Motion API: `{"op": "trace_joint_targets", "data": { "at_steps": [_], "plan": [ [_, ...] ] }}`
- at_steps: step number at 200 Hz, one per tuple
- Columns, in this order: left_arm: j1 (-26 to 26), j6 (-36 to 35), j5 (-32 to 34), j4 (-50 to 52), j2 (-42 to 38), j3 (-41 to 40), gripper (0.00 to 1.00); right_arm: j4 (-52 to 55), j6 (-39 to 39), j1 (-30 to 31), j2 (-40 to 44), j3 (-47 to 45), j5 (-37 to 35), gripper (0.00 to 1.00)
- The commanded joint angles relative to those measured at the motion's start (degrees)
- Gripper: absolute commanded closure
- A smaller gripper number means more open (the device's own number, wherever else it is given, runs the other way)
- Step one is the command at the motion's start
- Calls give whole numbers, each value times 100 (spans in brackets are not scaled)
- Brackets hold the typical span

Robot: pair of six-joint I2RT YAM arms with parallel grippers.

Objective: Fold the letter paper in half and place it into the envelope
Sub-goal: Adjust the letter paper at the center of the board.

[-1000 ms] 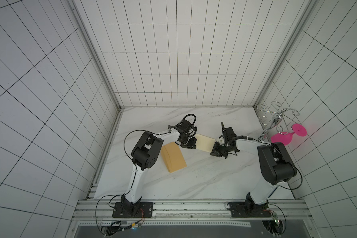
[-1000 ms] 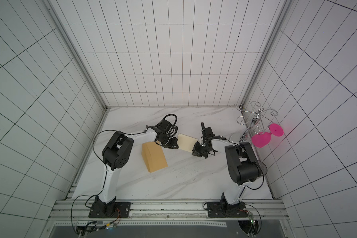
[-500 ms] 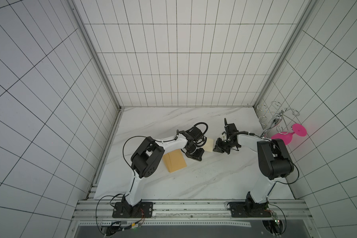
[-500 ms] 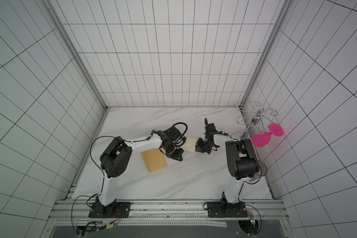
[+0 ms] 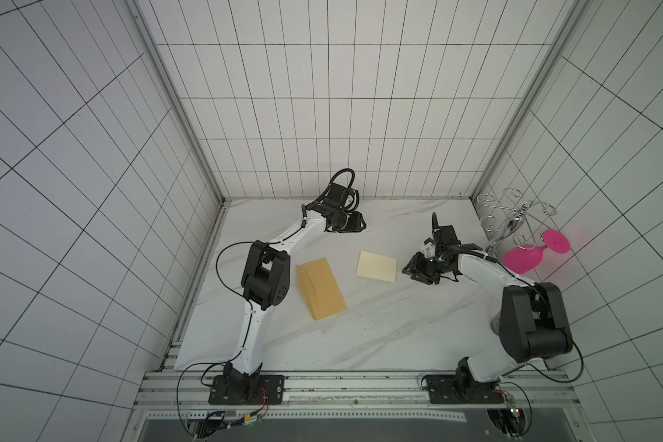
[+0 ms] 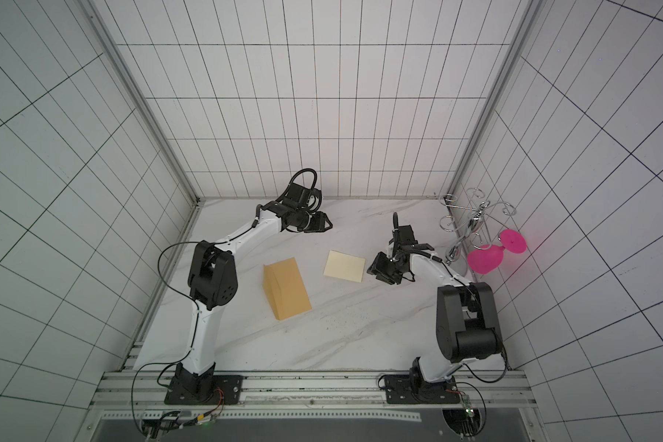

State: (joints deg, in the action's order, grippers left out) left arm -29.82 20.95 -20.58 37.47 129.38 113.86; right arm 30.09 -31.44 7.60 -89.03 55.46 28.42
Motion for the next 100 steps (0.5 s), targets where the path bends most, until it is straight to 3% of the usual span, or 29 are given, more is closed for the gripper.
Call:
{"op": "trace_joint_targets", "data": {
  "at_steps": [1, 6, 38, 70, 100],
  "plan": [
    [-287, 196, 162, -134, 381, -24, 51, 139, -226, 153, 268, -333, 374, 81],
    [-308, 229, 183, -249, 386, -75, 51, 151, -254, 183, 302, -375, 391, 100],
    [-379, 482, 166, -778, 560, -161, 51, 120, -380, 427, 289, -500, 358, 100],
    [-534, 620, 142, -785, 889, -4, 51, -166, -577, 692, -10, -485, 368, 100],
    [-651, 481, 155, -734, 885, -363, 52, -274, -626, 713, -194, -450, 217, 100]
  ]
}}
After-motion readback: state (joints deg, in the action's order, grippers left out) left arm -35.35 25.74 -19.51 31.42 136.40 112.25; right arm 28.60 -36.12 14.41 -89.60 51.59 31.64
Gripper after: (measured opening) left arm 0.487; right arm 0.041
